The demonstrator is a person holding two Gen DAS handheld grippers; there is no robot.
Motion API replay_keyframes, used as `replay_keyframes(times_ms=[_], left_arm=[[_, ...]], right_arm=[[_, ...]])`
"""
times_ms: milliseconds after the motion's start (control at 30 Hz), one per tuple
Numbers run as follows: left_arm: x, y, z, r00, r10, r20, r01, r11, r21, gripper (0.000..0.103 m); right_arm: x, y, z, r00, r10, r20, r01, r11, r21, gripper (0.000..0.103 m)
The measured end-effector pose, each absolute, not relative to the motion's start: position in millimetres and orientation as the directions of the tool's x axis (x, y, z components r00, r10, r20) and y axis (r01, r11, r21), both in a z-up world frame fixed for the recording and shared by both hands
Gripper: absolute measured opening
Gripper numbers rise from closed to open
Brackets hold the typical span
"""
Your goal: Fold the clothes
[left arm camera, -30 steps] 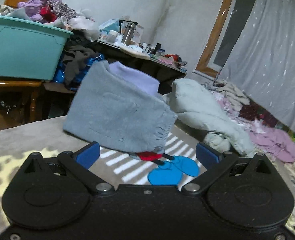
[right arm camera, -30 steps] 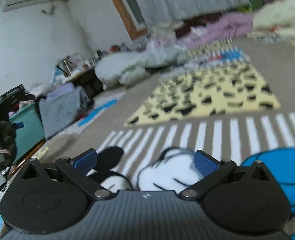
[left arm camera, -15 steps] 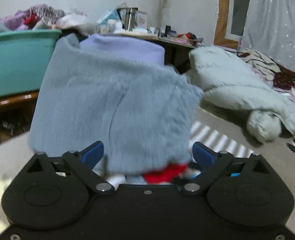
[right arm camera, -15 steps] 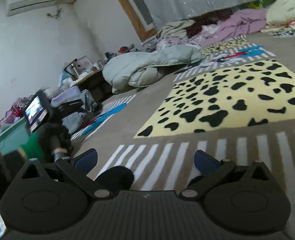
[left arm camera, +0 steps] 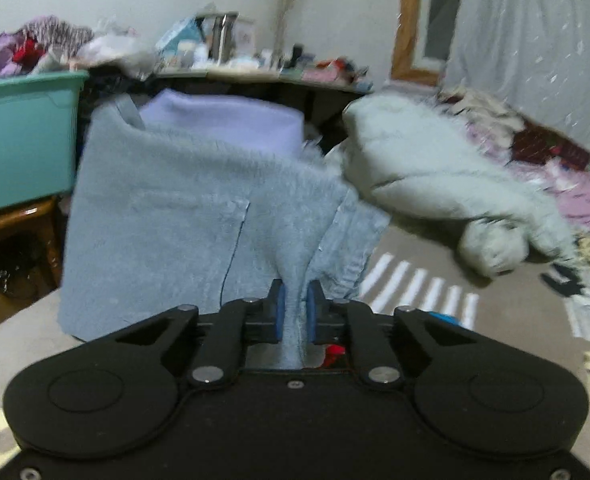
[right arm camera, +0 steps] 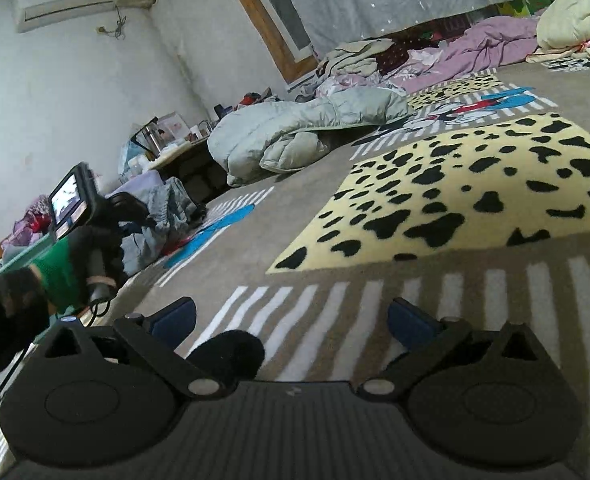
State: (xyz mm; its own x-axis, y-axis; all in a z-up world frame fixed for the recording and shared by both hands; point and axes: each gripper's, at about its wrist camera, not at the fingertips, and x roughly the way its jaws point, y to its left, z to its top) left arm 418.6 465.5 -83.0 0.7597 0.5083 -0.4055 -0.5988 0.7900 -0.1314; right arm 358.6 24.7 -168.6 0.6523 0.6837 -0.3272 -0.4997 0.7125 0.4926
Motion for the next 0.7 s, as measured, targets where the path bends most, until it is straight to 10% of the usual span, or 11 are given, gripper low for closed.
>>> replay_keyframes(times_ms=[367,700], left_arm=[[289.4,318.5,-23.3,0.941,0.242,-0.236,-0.314,0.885,-0.344,0.007],[201.4,128.2,-1.1,0.935,-0.013,-0.355,-0.096,0.952,-0.289,0.007]], right_arm=[[366.2,7.7,-163.0,0.646,0.718,-0.258,-0.490,0.649,0.582,0.103],[293.2,-132.1,-122.9,0.552,0.778,-0.301,-0.317,0.530,0.787,0.103]])
